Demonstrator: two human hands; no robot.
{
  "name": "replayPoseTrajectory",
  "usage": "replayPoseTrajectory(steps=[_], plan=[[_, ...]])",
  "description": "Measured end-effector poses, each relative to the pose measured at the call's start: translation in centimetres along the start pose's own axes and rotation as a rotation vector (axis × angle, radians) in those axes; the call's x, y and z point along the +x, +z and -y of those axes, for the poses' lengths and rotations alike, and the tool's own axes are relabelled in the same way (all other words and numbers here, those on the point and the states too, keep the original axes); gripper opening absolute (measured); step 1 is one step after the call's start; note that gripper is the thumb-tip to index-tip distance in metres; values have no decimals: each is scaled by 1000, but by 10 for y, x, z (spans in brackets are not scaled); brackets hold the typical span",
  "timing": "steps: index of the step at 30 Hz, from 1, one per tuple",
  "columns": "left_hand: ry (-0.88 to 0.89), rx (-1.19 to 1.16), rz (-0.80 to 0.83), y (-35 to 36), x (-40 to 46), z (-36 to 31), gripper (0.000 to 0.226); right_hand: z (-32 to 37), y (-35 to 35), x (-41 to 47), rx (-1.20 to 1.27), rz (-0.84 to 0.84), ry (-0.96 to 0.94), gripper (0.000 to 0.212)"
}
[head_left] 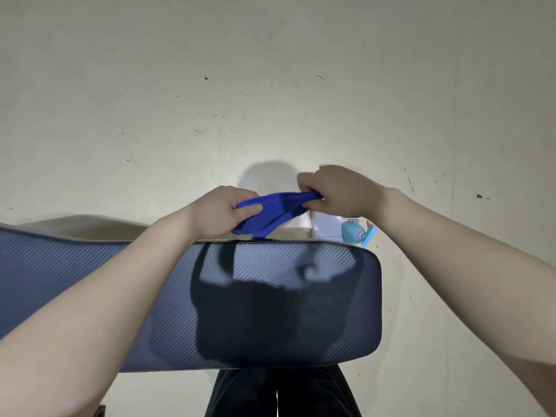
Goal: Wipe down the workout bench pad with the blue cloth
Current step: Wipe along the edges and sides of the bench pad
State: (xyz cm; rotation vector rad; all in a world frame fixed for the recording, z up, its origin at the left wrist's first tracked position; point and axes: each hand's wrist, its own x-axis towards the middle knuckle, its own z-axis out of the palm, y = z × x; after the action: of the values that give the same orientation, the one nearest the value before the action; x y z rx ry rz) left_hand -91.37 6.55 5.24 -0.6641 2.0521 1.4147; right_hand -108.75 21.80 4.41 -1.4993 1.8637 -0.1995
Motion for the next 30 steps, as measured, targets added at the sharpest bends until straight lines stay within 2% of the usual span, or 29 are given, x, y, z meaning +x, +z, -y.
replayPoseTrajectory(steps=[2, 4, 6, 7, 9, 12, 14, 15, 17, 19, 20, 22, 25, 30], plan=[[-27, 70, -60, -4, -2, 5, 23, 7, -8, -2, 402, -92, 171, 26], [-61, 22, -26, -9, -6, 3, 10, 18, -11, -7, 783, -135, 249, 21], [-111, -55, 87, -11, -9, -7, 54, 27, -8, -7, 897, -93, 234, 23], [-107, -23, 118, -10, -6, -12, 70, 33, -7, -7, 872, -57, 216, 26], [-16, 102, 45, -6, 2, -25, 70, 41, -3, -5, 825, -37, 187, 28], [119, 229, -86, 8, 16, -44, 45, 38, -1, -4, 854, -183, 214, 31], [185, 243, -109, 15, 21, -51, 11, 30, 0, -7, 954, -262, 256, 34], [209, 222, -121, 17, 21, -52, 12, 27, -1, -11, 988, -265, 267, 35], [232, 151, -105, 19, 21, -52, 13, 20, -1, -18, 976, -169, 296, 32], [244, 114, -54, 20, 17, -53, 9, 14, 6, -22, 933, 48, 316, 22], [248, 97, -31, 20, 14, -55, 15, 13, 13, -22, 881, 138, 311, 18], [253, 19, -39, 18, 11, -57, 26, 11, 32, -20, 701, 207, 304, 20], [255, -191, -144, 9, 6, -57, 20, 9, 54, -14, 490, 103, 332, 21], [257, -287, -270, -8, -3, -43, 20, 10, 43, -13, 559, -211, 493, 16]])
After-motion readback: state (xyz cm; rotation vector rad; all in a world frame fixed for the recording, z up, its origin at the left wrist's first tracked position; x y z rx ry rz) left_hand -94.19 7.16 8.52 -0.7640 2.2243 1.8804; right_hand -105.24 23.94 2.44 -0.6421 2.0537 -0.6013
